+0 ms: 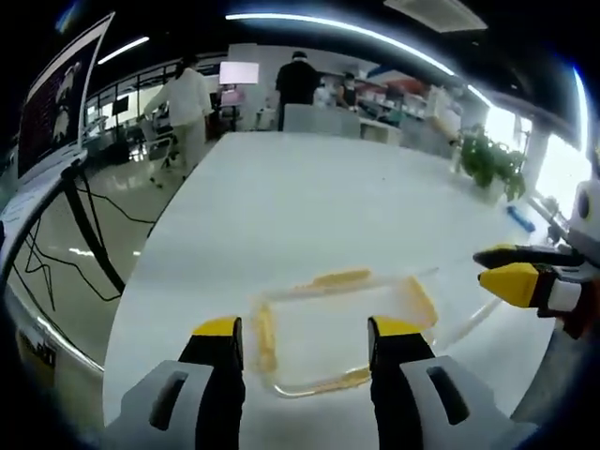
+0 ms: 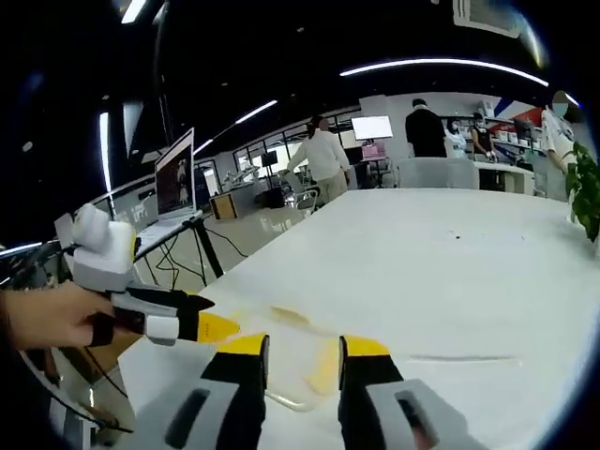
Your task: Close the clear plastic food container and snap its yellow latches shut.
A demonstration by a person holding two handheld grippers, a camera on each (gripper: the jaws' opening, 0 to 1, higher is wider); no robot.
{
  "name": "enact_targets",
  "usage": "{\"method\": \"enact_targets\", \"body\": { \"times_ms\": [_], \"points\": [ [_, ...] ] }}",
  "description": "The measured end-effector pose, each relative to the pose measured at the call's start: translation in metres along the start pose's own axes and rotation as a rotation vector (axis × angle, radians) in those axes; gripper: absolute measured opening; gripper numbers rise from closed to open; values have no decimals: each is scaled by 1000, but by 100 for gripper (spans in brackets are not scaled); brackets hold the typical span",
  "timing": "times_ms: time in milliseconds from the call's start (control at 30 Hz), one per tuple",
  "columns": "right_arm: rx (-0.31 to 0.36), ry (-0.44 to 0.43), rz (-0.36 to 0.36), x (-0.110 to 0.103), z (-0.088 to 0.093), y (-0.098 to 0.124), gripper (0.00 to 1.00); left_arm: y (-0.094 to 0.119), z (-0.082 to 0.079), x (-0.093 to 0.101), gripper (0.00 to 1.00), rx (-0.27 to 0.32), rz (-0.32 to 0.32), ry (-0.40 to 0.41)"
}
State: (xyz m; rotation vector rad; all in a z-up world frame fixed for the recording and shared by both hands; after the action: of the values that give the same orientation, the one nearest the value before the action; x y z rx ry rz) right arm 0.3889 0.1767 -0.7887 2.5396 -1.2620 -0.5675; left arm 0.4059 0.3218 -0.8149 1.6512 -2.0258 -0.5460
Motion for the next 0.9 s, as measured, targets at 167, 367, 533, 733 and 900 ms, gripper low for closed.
{"method": "enact_targets", "body": {
  "times_ms": [167, 367, 533, 733, 900],
  "points": [
    [-35, -5, 15, 0, 11, -10, 23, -5, 6, -6, 47, -17, -16, 9],
    [-79, -2, 50, 4, 25, -20, 21, -8, 13, -10, 41, -28, -27, 14],
    [-123, 11, 74, 10, 37, -25, 13, -12, 16, -14, 33, -29, -28, 4],
    [-142, -19, 97, 15, 42, -28, 12, -19, 19, -16, 28, -46, -21, -23],
    [-157, -5, 112, 17, 47, -30, 4, -23, 23, -18, 21, -65, -29, -19]
  ]
}}
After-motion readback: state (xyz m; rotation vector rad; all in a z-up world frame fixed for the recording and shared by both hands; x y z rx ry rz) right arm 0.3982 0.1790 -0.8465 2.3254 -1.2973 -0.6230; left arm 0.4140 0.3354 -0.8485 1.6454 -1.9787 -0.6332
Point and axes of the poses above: the point that each gripper's makers call its tool centre point, and the gripper's own axes: y roughly backward along the fingers, x roughly to its right, z roughly out of its underside, the point moved 2 cm from there along y, roughly backward along the fingers, and after that the axes turned 2 degrees about -z, right-handed, at the moved point
